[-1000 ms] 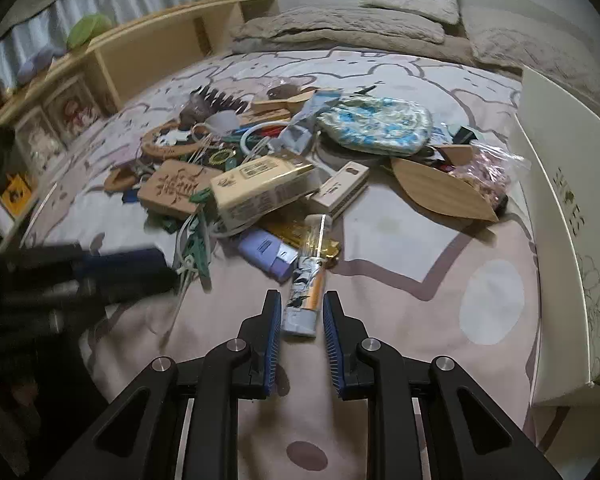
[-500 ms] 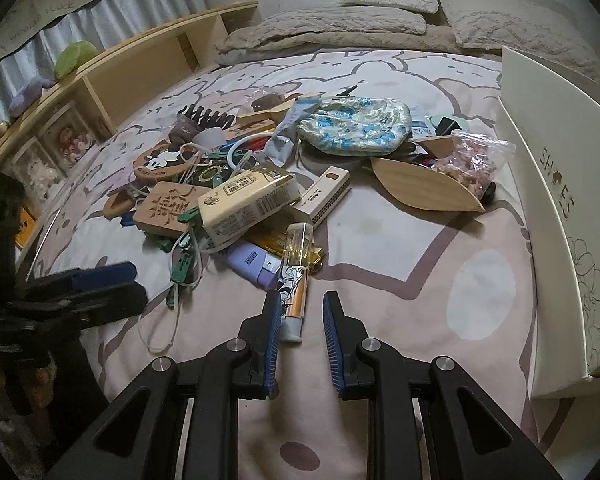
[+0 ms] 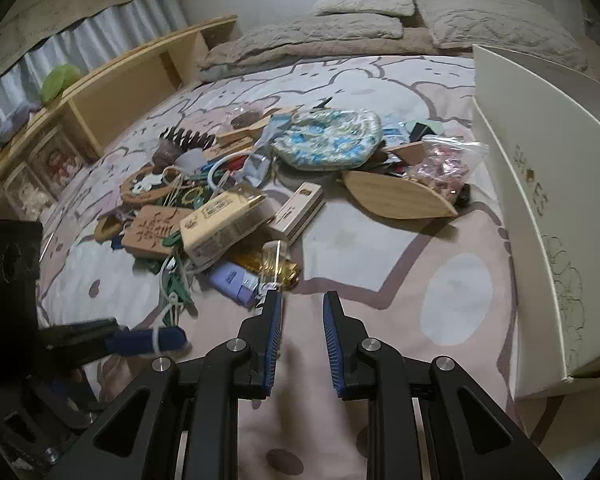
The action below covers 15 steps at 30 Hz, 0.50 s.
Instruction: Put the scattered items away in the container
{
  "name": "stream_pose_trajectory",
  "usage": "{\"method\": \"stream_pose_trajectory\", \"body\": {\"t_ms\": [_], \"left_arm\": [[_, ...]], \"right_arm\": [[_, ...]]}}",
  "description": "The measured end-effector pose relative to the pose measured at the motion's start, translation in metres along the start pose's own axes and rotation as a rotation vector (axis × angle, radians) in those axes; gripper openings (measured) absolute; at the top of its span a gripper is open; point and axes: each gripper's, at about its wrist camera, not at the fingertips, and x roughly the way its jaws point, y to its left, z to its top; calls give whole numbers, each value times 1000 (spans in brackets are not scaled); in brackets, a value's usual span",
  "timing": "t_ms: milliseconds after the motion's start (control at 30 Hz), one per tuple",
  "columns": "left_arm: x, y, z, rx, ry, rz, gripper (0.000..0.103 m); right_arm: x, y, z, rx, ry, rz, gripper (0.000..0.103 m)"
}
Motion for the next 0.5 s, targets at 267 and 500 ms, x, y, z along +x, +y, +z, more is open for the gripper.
{"method": "stream_pose_trajectory", "body": {"t_ms": [267, 500], "left_arm": [[-27, 14, -16, -82, 9, -13, 86], [-55, 24, -14, -116, -48, 61, 93]], "right_arm": [[2, 11, -1, -59, 14, 66, 22], [7, 33, -7, -188, 41, 56, 60]]}}
